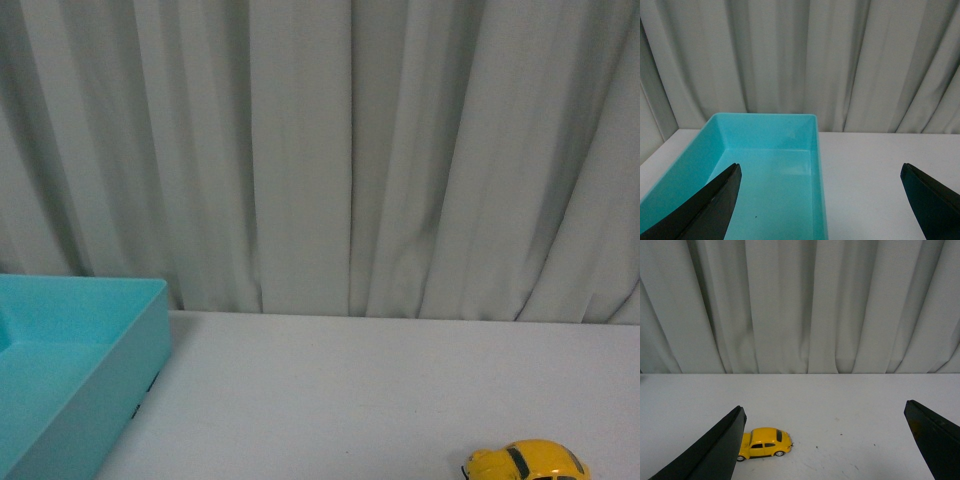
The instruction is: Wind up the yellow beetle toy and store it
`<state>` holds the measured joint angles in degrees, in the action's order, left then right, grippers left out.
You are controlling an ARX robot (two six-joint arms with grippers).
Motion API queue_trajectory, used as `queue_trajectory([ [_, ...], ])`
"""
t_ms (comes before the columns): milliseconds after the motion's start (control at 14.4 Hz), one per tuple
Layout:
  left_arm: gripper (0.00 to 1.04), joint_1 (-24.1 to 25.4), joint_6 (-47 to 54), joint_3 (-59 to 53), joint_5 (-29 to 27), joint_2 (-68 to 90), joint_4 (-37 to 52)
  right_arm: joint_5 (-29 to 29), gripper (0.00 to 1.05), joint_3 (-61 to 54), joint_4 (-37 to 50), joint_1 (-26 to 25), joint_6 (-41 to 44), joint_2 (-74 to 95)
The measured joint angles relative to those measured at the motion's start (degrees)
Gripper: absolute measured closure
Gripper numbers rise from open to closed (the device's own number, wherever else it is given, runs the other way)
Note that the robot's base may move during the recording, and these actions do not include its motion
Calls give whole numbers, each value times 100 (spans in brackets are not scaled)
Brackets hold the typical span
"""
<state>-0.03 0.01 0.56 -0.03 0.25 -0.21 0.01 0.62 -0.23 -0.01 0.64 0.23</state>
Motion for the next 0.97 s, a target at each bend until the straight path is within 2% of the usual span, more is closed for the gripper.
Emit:
queue_trajectory([
  [974,7,0,0,0,0,0,2,0,7,0,0,0,2,0],
])
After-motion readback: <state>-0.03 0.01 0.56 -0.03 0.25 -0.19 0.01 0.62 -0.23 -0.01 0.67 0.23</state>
